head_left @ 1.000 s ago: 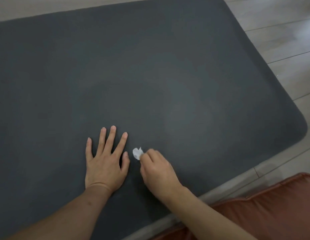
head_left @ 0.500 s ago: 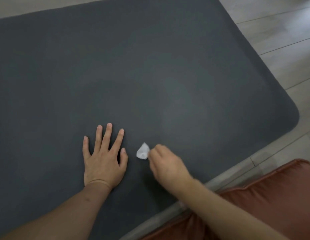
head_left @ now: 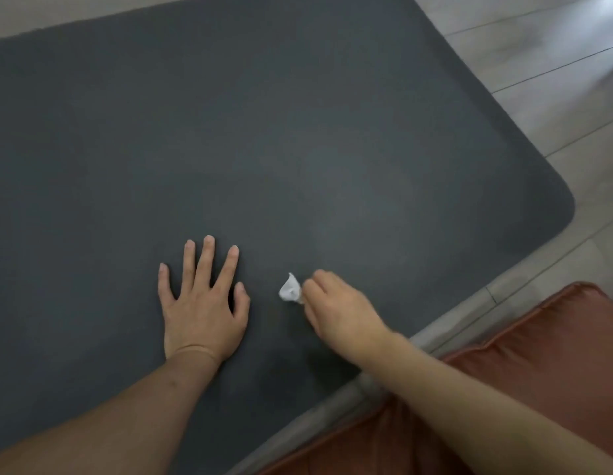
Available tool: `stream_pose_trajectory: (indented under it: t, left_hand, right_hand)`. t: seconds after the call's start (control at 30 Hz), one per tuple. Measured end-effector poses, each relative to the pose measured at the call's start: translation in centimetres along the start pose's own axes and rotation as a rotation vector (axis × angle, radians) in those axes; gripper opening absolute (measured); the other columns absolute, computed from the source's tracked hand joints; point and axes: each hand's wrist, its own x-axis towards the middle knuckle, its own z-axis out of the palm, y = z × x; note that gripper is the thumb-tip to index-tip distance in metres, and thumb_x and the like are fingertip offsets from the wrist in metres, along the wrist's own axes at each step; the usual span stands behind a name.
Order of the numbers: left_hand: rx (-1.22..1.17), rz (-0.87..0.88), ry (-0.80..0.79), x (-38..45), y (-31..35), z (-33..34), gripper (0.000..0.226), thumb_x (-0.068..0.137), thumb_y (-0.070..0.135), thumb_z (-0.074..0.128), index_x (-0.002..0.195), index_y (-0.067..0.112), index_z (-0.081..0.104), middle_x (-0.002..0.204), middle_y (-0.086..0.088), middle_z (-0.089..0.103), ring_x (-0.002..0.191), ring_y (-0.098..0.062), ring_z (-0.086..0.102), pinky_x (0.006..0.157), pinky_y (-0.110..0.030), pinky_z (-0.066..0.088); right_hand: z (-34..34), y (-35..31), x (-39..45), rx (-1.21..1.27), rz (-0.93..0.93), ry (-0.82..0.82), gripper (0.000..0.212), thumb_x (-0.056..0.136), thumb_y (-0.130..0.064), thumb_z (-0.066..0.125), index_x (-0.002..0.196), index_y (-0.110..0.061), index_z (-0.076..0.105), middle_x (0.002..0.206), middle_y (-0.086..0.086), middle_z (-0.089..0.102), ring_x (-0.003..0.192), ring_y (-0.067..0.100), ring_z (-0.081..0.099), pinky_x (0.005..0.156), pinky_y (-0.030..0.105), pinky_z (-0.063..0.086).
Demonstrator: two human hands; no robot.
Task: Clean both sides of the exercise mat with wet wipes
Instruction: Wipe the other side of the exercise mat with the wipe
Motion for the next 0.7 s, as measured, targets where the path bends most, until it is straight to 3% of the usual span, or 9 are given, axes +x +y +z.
stream_pose_trajectory:
  t: [0.13, 0.2, 0.27, 0.33, 0.4, 0.43, 0.6, 0.63, 0.7]
  left_hand:
    - [0.008, -0.01, -0.009, 0.2, 0.1, 0.1, 0.063, 0.099, 0.047, 0.027, 0.16, 0.034, 0.033, 0.173, 0.0, 0.017, 0.16, -0.024, 0.006, 0.126, -0.06, 0.004]
    - [0.013, -0.018, -0.019, 0.0, 0.1, 0.1, 0.064, 0.098, 0.047, 0.027, 0.161, 0.035, 0.032, 0.173, 0.0, 0.015, 0.16, -0.023, 0.005, 0.126, -0.06, 0.004]
    - [0.014, -0.018, -0.022, 0.0, 0.0, 0.1, 0.064, 0.098, 0.047, 0.027, 0.161, 0.035, 0.031, 0.173, 0.0, 0.014, 0.16, -0.023, 0.004, 0.126, -0.06, 0.004]
    - [0.021, -0.02, -0.026, -0.1, 0.1, 0.0, 0.064, 0.098, 0.047, 0.027, 0.161, 0.035, 0.03, 0.173, 0.0, 0.013, 0.161, -0.022, 0.003, 0.126, -0.06, 0.004]
    - [0.022, -0.02, -0.024, 0.0, 0.1, 0.0, 0.064, 0.099, 0.047, 0.027, 0.161, 0.035, 0.03, 0.173, 0.0, 0.013, 0.161, -0.022, 0.003, 0.126, -0.06, 0.004]
    - [0.02, -0.021, -0.019, 0.0, 0.1, -0.1, 0.064, 0.099, 0.047, 0.028, 0.161, 0.034, 0.031, 0.173, 0.0, 0.014, 0.16, -0.022, 0.003, 0.126, -0.059, 0.004]
    - [0.014, -0.03, -0.011, -0.1, 0.1, -0.2, 0.063, 0.098, 0.047, 0.029, 0.16, 0.034, 0.034, 0.172, 0.0, 0.016, 0.16, -0.021, 0.005, 0.127, -0.058, 0.004]
    - [0.01, -0.033, -0.008, -0.1, 0.2, -0.2, 0.063, 0.098, 0.047, 0.029, 0.16, 0.034, 0.035, 0.172, 0.0, 0.017, 0.16, -0.021, 0.005, 0.127, -0.058, 0.004]
    - [0.002, -0.034, 0.001, -0.1, 0.3, -0.2, 0.063, 0.098, 0.046, 0.03, 0.159, 0.034, 0.036, 0.172, 0.0, 0.018, 0.16, -0.021, 0.006, 0.127, -0.058, 0.005]
  right_hand:
    - [-3.2, 10.0, 3.0, -0.129, 0.527, 0.215, 0.013, 0.093, -0.011, 0.056, 0.082, -0.005, 0.053, 0.087, 0.017, 0.053, 0.074, 0.041, 0.054, 0.06, 0.04, 0.033]
    - [-2.9, 9.3, 2.8, -0.096, 0.646, 0.306, 0.014, 0.095, -0.012, 0.053, 0.084, -0.003, 0.054, 0.089, 0.017, 0.053, 0.073, 0.041, 0.054, 0.06, 0.038, 0.033]
    - [-0.7, 4.0, 1.7, -0.019, 0.499, 0.285, 0.007, 0.09, -0.008, 0.059, 0.084, -0.005, 0.056, 0.086, 0.016, 0.053, 0.068, 0.041, 0.055, 0.057, 0.042, 0.043]
    - [1.2, -2.1, -0.7, 0.09, 0.203, 0.123, 0.004, 0.088, -0.008, 0.059, 0.086, -0.009, 0.056, 0.083, 0.011, 0.051, 0.065, 0.033, 0.053, 0.052, 0.042, 0.049]
    - [1.3, -2.8, -1.6, 0.097, 0.008, 0.006, 0.009, 0.09, -0.015, 0.053, 0.083, -0.013, 0.047, 0.082, 0.007, 0.045, 0.065, 0.028, 0.048, 0.047, 0.044, 0.048]
    - [0.8, -0.7, -1.1, 0.072, -0.001, 0.01, 0.013, 0.091, -0.017, 0.053, 0.081, -0.014, 0.045, 0.083, 0.008, 0.044, 0.066, 0.03, 0.048, 0.047, 0.044, 0.047]
    - [-3.6, 11.2, 1.9, -0.107, 0.566, 0.214, 0.015, 0.095, -0.016, 0.054, 0.086, -0.004, 0.052, 0.092, 0.02, 0.05, 0.072, 0.045, 0.054, 0.061, 0.049, 0.046]
    - [-3.5, 10.6, 1.9, -0.1, 0.624, 0.268, 0.014, 0.095, -0.015, 0.053, 0.087, -0.003, 0.052, 0.093, 0.02, 0.05, 0.072, 0.046, 0.055, 0.061, 0.049, 0.047]
    - [-1.6, 5.8, 1.1, -0.056, 0.559, 0.278, 0.01, 0.089, -0.008, 0.061, 0.084, -0.004, 0.053, 0.088, 0.018, 0.051, 0.067, 0.043, 0.054, 0.057, 0.046, 0.047]
